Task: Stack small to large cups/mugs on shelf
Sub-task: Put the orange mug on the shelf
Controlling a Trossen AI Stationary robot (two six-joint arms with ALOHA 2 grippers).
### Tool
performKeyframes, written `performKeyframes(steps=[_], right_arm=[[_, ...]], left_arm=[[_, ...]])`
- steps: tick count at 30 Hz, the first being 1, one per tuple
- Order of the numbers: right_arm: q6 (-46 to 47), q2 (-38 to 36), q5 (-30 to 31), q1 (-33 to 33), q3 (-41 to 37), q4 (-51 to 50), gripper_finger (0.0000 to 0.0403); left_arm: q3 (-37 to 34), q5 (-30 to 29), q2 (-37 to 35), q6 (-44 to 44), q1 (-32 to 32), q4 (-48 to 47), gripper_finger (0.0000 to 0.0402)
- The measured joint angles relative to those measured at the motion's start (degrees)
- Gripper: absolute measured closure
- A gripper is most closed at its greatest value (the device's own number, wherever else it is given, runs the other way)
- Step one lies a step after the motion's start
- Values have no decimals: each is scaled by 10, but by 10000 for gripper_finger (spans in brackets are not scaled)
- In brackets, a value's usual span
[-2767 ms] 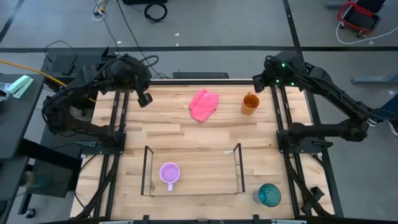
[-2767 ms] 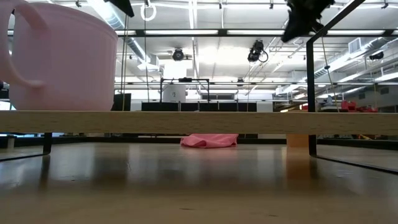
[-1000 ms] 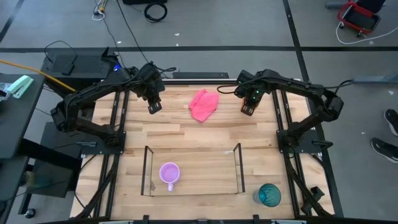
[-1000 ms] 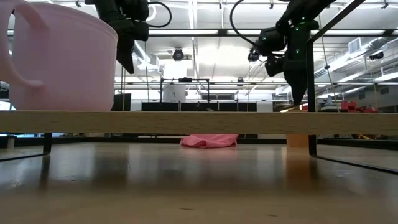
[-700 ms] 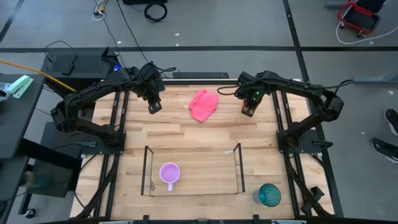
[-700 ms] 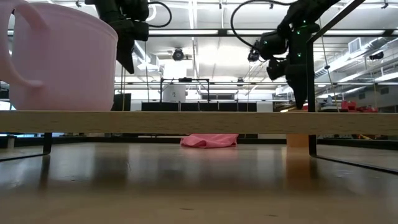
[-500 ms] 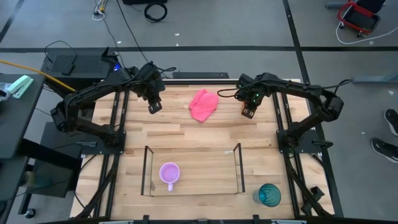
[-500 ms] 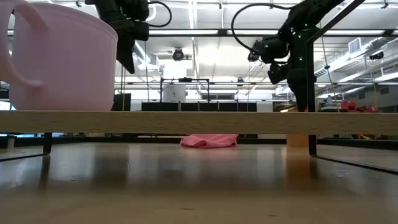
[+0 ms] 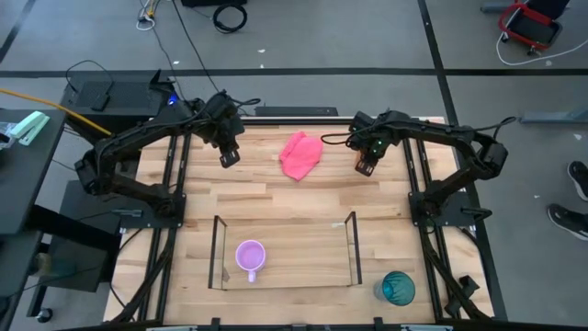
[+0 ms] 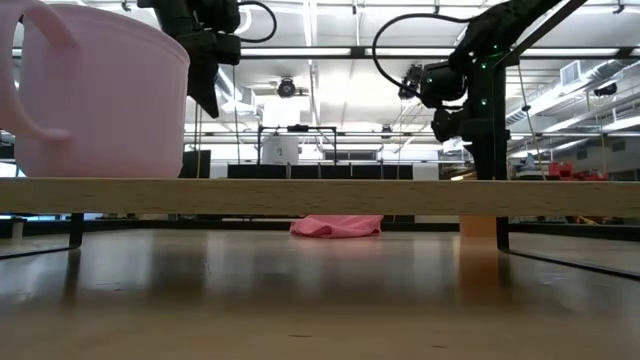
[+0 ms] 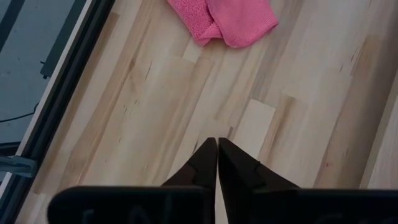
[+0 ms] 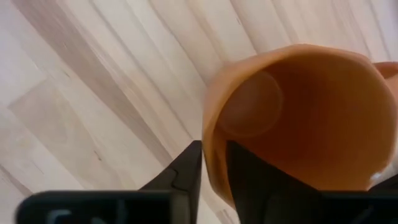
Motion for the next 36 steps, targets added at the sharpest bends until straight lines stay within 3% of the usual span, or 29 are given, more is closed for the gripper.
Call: performKeyframes(steps=[6,13,28,36], right_arm=[[21,-1,1,0,0,2,389],[62,0,-1,34,27,2,391],[218,0,-28,229,286,2,391],[277,10,-3,312,327,38,391]], left_arm=[[0,0,0,0,0,0,376],[0,0,0,0,0,0,389],[0,0,0,6,0,0,386],[0,0,0,14,0,0,382]])
